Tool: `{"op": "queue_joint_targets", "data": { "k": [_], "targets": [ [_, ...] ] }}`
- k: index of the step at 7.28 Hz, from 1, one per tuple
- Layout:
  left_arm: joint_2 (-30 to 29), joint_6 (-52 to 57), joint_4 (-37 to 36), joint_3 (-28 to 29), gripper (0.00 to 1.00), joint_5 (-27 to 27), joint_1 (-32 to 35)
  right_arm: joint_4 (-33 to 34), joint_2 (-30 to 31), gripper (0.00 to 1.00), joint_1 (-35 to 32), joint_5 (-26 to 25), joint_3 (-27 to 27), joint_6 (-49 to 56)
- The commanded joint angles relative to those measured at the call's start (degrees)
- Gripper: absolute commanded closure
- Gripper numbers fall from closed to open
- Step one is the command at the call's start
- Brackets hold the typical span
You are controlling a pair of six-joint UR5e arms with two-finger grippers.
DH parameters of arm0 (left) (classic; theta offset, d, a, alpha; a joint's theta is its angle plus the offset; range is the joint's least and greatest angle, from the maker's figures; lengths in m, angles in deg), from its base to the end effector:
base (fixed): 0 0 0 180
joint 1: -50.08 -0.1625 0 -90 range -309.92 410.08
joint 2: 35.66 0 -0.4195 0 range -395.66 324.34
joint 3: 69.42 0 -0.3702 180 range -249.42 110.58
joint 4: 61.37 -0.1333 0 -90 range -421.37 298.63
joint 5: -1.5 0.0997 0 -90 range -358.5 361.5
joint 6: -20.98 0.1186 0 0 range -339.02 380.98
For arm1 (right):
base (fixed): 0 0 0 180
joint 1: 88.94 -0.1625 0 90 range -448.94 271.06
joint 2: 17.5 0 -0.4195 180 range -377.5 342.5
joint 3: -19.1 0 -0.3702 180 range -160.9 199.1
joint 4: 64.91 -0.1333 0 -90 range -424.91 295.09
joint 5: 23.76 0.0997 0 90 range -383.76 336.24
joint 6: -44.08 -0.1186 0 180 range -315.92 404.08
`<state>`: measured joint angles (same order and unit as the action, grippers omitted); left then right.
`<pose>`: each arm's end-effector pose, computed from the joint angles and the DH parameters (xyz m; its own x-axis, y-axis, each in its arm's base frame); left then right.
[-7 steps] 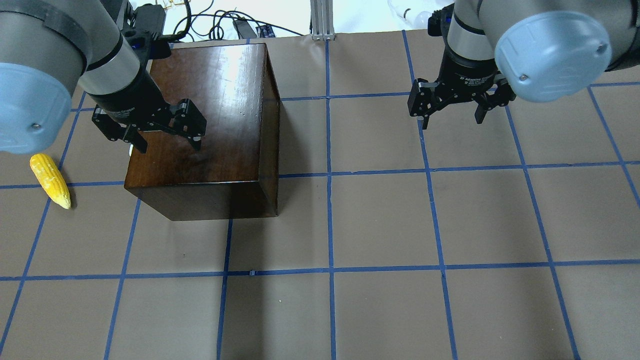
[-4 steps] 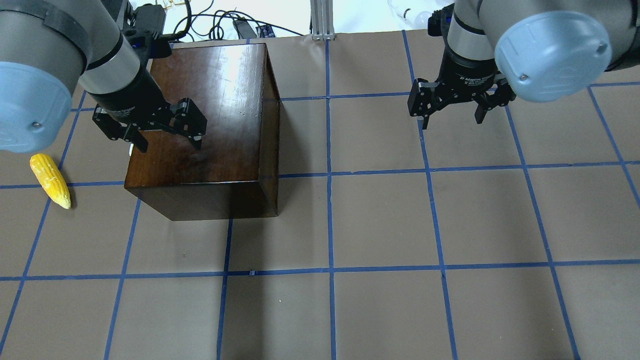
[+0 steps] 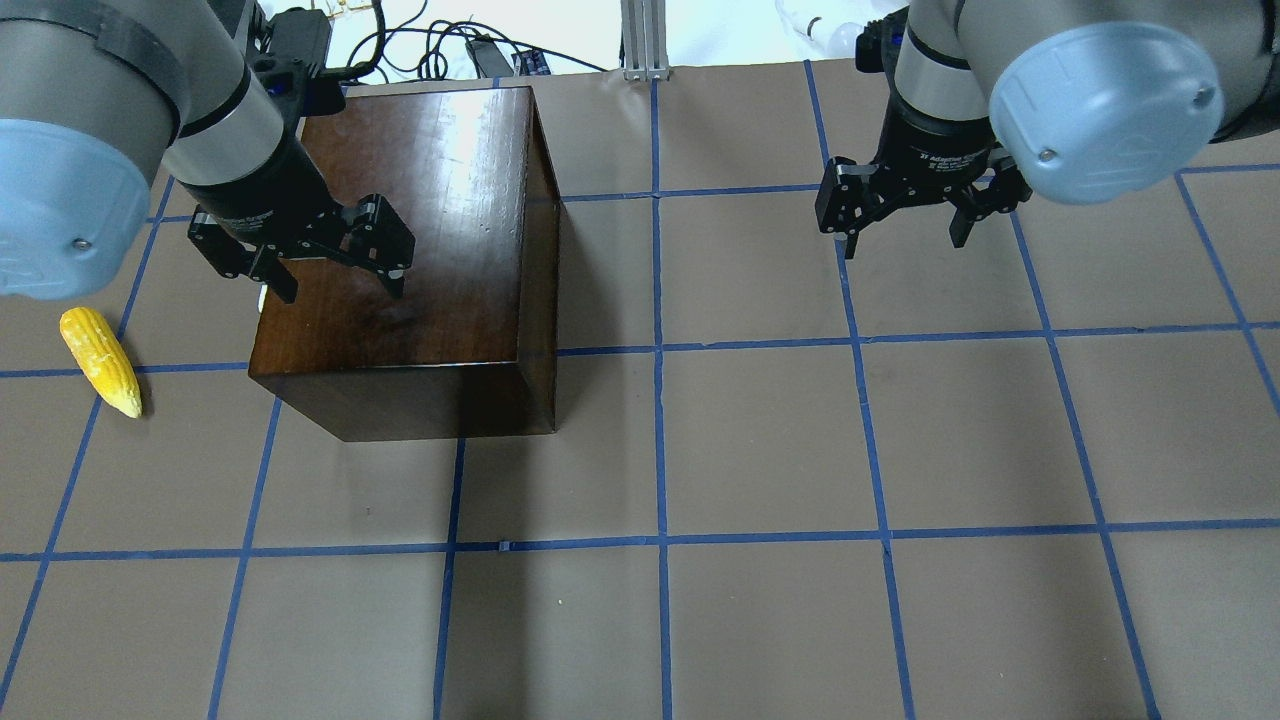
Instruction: Open drawer and put corn inside
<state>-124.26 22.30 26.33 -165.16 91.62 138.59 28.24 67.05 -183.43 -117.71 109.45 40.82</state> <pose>-0.1212 -0.4576 0.4318 -1.0000 -0.0029 -0.0013 -0.0030 0.9994 0.0356 0.1641 -0.4909 0.4199 -0.9972 -0.0245 0.0713 -0.0215 0.9989 0.0422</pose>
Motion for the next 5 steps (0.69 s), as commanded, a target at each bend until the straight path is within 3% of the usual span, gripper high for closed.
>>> {"op": "queue_joint_targets", "data": {
  "k": [1,5],
  "targets": [
    [0.6,0.0,0.1,0.0,0.0,0.0,0.0,-0.1,0.0,0.0,0.0,0.0,0.0,0.0],
    [0.3,0.0,0.2,-0.1,0.0,-0.6,0.0,0.0,0.0,0.0,0.0,0.0,0.0,0.0]
  ]
}}
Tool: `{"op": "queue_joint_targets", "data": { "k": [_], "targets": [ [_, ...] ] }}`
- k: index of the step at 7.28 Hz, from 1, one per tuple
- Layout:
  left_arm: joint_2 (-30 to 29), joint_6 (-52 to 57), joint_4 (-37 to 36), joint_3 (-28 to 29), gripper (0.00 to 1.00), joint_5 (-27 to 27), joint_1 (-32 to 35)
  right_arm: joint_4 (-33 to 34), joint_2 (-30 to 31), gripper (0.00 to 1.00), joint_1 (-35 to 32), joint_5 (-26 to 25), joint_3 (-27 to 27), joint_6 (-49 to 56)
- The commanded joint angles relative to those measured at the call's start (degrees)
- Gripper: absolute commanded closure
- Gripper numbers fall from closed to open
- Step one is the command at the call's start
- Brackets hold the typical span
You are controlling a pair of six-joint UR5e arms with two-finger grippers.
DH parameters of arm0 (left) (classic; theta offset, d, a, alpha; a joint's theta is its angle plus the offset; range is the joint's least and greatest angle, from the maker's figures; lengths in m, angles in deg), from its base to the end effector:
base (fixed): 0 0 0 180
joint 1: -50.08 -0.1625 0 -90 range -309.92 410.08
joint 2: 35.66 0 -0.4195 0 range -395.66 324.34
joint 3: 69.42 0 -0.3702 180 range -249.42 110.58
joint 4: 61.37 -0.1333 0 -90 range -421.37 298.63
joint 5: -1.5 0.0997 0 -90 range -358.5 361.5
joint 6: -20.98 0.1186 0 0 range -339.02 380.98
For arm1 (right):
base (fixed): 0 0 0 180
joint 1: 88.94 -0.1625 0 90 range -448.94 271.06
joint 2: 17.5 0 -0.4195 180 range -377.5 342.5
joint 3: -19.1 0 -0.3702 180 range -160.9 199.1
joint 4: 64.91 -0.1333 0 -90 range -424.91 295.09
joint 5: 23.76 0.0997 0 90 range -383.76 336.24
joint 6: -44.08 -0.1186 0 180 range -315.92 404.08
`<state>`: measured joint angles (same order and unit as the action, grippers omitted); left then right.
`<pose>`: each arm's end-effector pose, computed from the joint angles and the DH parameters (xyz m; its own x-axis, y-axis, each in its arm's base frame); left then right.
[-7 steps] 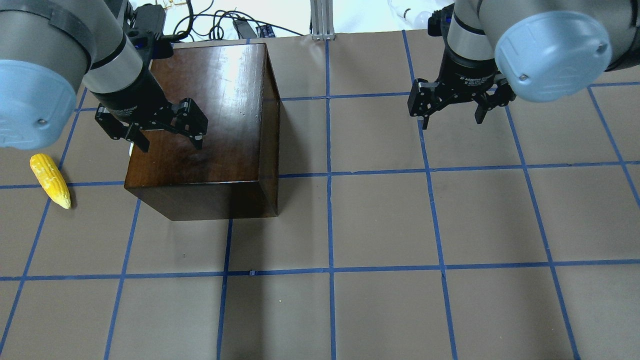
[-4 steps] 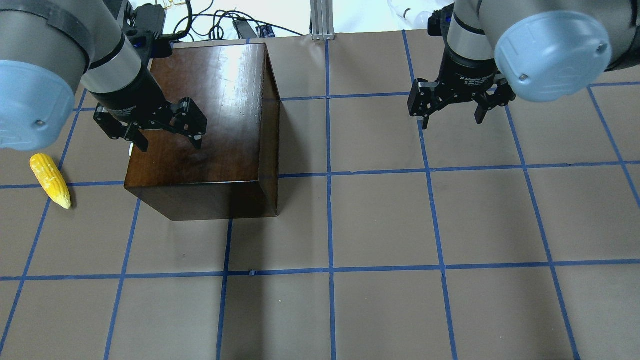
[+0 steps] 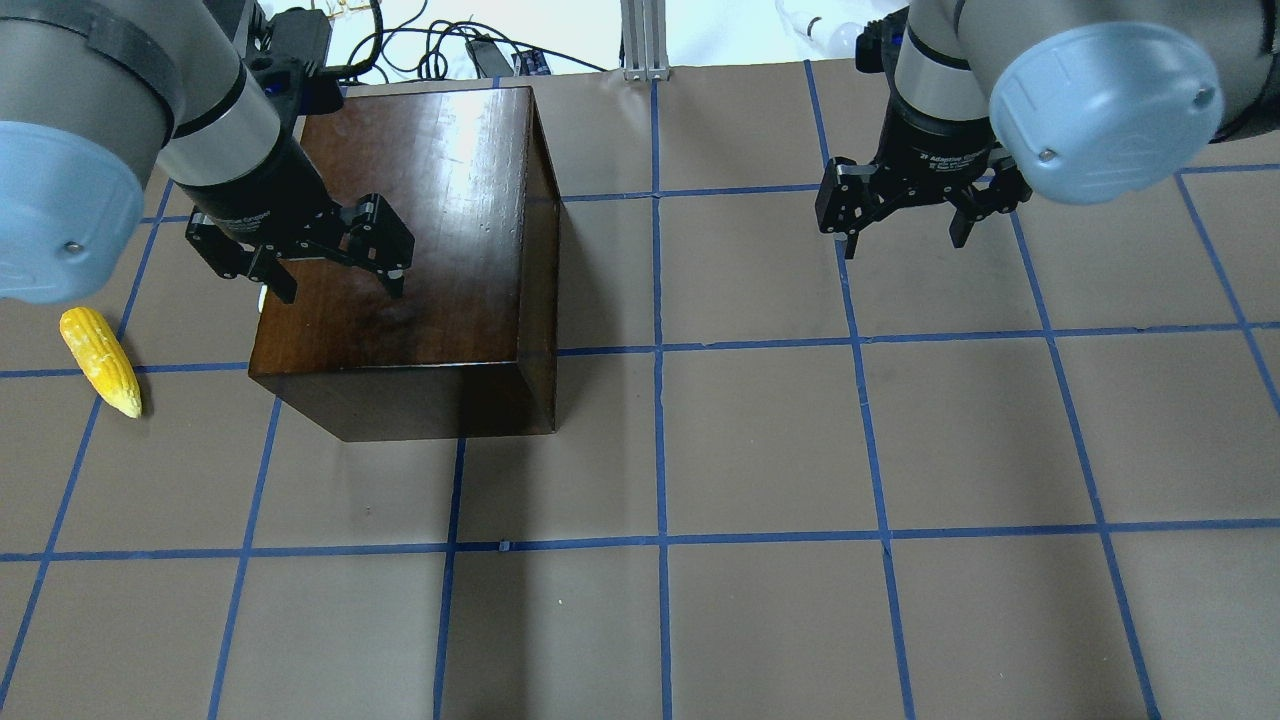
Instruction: Open drawer and put corn inside
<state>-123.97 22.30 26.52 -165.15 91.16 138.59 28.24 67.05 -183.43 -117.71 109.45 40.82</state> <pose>-0.1222 -0.4559 0.4338 -1.0000 -0.0032 0.0067 -0.0030 0.9994 0.0335 0.1641 -0.4909 0.4199 -0.9972 -0.0245 0.0713 -0.0215 0.9989 0.0422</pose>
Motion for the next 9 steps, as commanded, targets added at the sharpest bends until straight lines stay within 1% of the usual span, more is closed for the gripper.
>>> {"op": "queue_joint_targets", "data": {
  "k": [1,6,8,9],
  "targets": [
    [-0.3,0.0,-0.1,0.2,0.0,-0.2,0.0,0.0,0.0,0.0,0.0,0.0,0.0,0.0],
    [-0.4,0.0,-0.4,0.5,0.0,0.4,-0.3,0.0,0.0,0.0,0.0,0.0,0.0,0.0],
    [-1.3,0.9,-0.3,1.3,0.0,-0.4,-3.9,0.0,0.0,0.0,0.0,0.0,0.0,0.0],
    [-1.9,2.8,-0.4,2.8,0.0,-0.3,-5.3,0.0,0.0,0.0,0.0,0.0,0.0,0.0]
  ]
}}
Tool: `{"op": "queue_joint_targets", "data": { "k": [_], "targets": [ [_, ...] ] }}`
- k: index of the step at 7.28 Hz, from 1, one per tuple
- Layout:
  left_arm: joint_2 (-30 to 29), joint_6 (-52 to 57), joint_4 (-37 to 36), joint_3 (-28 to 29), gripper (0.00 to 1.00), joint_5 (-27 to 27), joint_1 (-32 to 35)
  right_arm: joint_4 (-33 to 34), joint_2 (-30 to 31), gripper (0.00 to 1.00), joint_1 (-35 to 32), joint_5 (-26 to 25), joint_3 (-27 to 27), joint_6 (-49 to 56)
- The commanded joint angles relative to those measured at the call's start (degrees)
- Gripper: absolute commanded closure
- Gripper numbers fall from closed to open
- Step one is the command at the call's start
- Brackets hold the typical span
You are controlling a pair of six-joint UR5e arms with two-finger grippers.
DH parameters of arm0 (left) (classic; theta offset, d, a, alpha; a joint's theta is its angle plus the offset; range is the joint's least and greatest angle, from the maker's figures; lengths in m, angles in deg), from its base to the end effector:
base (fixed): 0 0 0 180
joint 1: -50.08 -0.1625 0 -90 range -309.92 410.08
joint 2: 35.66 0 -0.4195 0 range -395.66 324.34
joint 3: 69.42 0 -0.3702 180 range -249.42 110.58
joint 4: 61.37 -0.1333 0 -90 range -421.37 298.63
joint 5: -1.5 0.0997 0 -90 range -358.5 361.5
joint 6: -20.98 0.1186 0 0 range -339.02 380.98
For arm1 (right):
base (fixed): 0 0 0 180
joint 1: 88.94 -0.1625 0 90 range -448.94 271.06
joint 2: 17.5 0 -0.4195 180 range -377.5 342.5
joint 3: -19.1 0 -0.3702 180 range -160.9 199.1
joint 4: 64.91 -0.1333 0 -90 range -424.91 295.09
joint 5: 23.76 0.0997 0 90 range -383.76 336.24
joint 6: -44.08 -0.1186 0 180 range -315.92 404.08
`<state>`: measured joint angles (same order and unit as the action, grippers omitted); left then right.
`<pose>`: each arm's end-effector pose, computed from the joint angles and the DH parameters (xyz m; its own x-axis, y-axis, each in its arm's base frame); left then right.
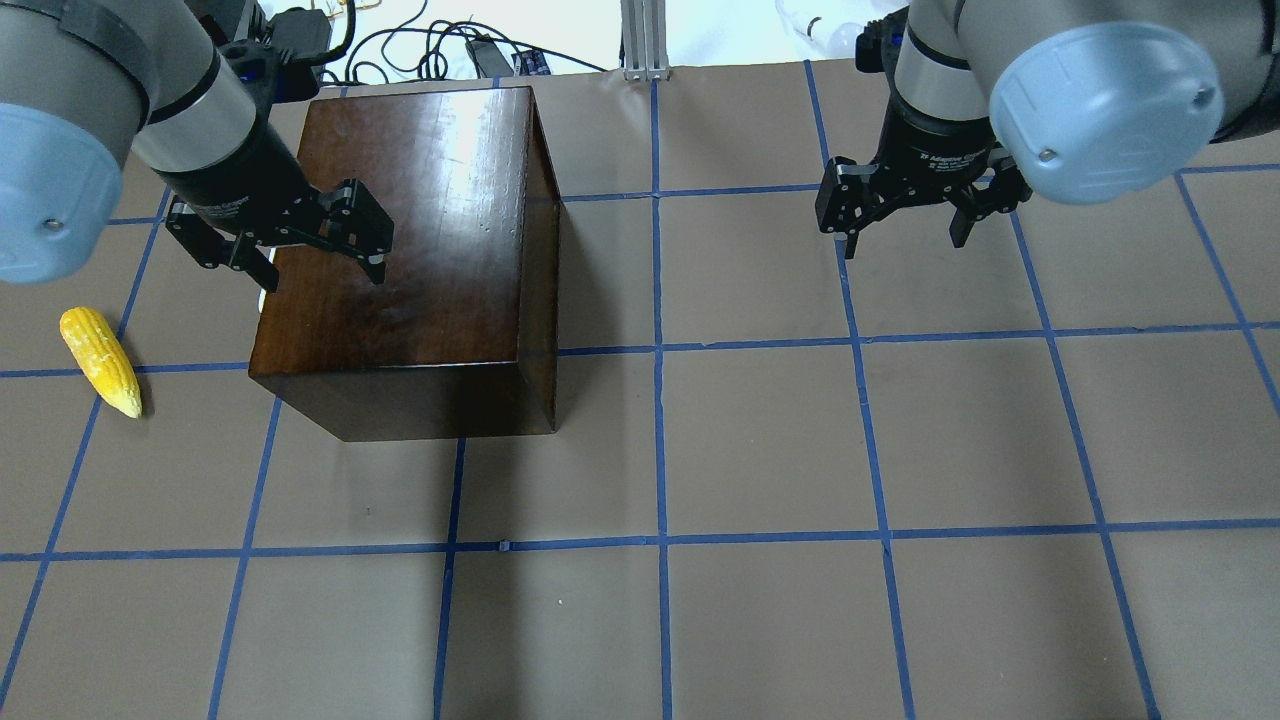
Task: Open drawer and put corn inside
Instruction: 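Move the left gripper around the cabinet side to the white drawer handle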
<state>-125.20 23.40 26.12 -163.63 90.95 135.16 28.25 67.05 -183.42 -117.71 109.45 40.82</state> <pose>-0.0942 -0.4730 0.4370 -0.9990 -0.0438 0.0105 -0.0436 0.9988 0.0212 0.1640 -0.4910 0.4199 -0.9972 -0.0243 0.0713 -0.0214 0.9989 0.0421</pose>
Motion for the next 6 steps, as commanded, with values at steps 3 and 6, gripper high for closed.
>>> {"op": "queue_joint_targets", "data": {
  "k": [3,6],
  "targets": [
    [-3.6,14.0,0.3,6.0,0.0,-1.8,-10.3,0.0,0.0,0.0,0.0,0.0,0.0,0.0],
    [-7.8,25.7,0.1,8.2,0.0,-6.4,-19.4,0.0,0.0,0.0,0.0,0.0,0.0,0.0]
  ]
}}
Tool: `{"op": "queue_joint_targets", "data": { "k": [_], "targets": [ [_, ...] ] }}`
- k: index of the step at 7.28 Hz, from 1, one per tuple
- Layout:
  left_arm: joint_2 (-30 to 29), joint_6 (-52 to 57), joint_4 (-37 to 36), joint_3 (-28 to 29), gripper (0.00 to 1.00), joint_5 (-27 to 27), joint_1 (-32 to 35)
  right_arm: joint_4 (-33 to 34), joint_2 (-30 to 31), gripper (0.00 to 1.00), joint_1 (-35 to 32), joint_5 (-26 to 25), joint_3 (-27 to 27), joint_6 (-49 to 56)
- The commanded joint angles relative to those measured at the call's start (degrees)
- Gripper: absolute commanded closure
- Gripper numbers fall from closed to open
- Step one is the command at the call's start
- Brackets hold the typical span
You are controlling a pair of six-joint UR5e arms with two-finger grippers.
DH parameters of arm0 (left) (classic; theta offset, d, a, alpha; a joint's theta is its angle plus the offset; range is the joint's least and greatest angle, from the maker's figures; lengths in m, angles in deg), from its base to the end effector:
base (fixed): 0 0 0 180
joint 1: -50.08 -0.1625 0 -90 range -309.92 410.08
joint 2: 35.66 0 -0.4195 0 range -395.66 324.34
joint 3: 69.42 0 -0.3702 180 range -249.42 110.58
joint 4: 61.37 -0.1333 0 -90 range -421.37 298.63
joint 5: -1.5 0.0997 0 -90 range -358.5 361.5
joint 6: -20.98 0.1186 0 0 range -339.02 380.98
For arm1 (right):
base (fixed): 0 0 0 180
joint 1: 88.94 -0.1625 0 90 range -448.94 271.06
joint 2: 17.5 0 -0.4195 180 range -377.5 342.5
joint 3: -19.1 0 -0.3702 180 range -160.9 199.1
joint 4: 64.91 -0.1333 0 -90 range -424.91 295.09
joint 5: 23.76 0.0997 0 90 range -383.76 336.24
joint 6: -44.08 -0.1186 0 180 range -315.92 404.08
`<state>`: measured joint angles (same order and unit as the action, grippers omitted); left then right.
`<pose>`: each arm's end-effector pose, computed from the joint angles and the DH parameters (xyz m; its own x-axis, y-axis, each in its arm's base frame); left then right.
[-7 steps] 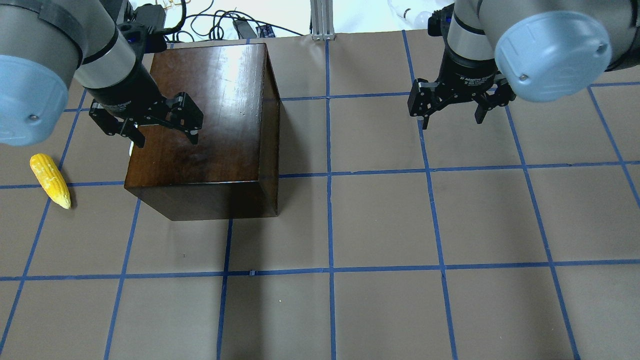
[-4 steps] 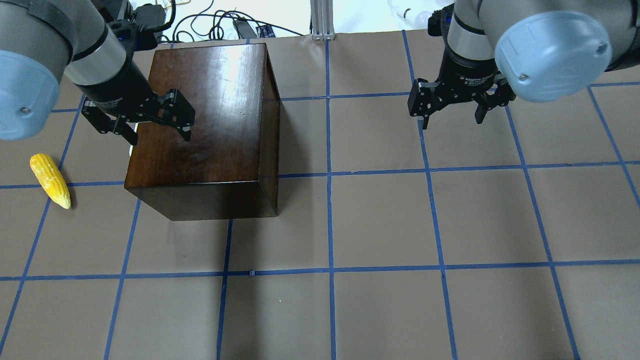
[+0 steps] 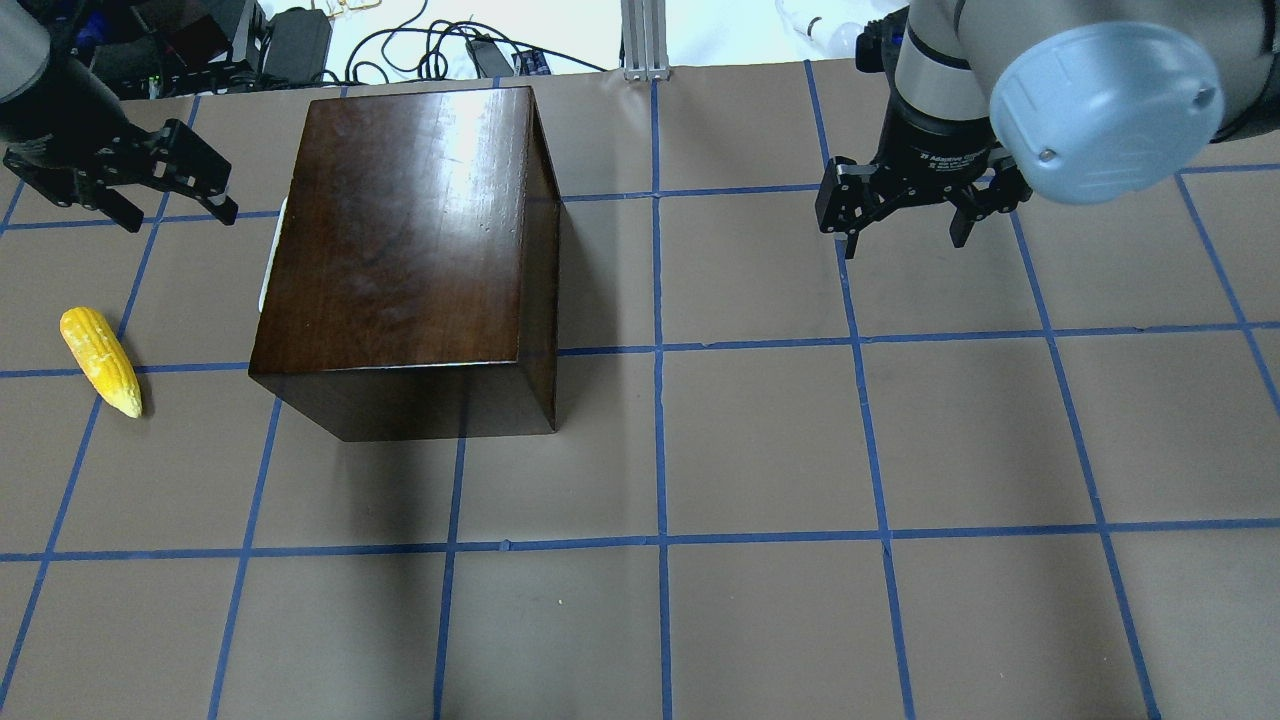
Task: Open drawer and put corn inside
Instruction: 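Move the left gripper around the cabinet side to the white drawer handle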
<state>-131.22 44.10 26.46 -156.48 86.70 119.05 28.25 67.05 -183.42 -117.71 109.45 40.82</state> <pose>0.0491 -0.5267 0.4441 -0.9961 0.0371 0.0800 0.0351 0.9991 -0.0256 0.1640 -0.4910 0.4199 -0.9972 -0.0243 0.0713 -0.0214 0.9989 0.0421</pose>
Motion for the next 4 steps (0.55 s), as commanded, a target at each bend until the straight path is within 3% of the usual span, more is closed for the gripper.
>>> {"op": "queue_joint_targets", "data": {
  "k": [1,4],
  "targets": [
    [-3.5,5.7,-0.1,2.2,0.0,-2.4,-4.7,0.0,0.0,0.0,0.0,0.0,0.0,0.0],
    [-8.1,12.4,-0.6,3.5,0.0,-7.1,-8.1,0.0,0.0,0.0,0.0,0.0,0.0,0.0]
  ]
}}
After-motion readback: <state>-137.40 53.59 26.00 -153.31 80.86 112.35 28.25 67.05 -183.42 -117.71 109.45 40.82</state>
